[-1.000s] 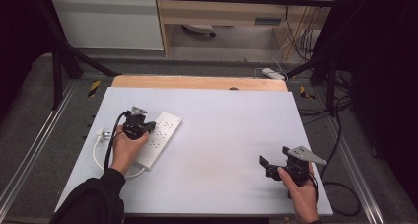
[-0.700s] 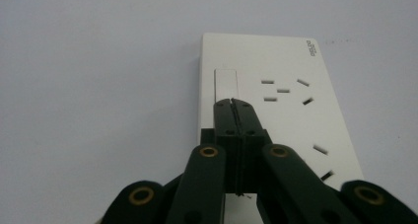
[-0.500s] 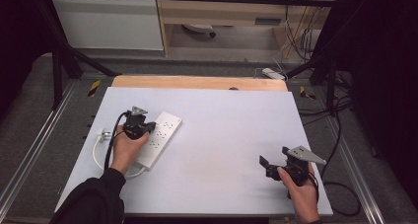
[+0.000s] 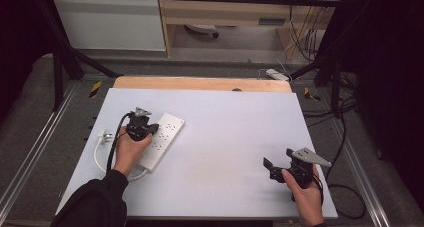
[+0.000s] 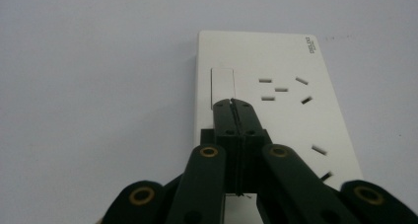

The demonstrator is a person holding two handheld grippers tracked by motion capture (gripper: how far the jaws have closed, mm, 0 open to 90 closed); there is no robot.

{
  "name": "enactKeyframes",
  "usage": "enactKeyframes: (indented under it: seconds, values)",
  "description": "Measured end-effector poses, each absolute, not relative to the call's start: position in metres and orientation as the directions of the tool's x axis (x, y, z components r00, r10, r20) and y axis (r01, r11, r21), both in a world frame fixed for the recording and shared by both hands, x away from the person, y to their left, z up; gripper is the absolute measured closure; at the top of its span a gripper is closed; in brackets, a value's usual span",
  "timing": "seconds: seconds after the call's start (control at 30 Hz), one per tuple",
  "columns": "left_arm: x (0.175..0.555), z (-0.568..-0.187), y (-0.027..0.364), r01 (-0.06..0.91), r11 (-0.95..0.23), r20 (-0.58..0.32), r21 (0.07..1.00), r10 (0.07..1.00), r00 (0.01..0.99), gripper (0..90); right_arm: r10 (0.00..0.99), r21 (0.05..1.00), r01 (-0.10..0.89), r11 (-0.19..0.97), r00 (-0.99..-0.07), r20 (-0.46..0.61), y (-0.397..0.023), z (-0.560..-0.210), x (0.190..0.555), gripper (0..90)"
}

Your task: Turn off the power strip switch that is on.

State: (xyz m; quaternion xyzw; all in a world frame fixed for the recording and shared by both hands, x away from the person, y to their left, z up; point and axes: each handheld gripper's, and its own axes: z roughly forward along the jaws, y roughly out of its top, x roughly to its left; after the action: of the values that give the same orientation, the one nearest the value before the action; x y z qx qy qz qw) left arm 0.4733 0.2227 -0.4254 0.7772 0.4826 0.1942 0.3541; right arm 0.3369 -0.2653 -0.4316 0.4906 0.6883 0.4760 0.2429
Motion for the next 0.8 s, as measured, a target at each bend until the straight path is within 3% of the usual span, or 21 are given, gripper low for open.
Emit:
enactKeyframes:
  seconds: [0.53,0.67,0.8]
  values:
    - [0.470,-0.412,0.222,0.521,-0.238,-0.046,0.820,0.879,0.474,89.7,0.908,0.895,0.442,0.060,-0.396,0.135,-0.266,-0.431,0.337,2.9]
    - [0.470,-0.409,0.222,0.493,-0.235,-0.030,0.838,0.881,0.471,83.0,0.907,0.896,0.439,0.065,-0.400,0.130,-0.266,-0.432,0.337,2.9]
    - [0.470,-0.405,0.220,0.475,-0.222,-0.029,0.851,0.884,0.466,68.6,0.908,0.895,0.441,0.063,-0.398,0.132,-0.266,-0.432,0.337,2.9]
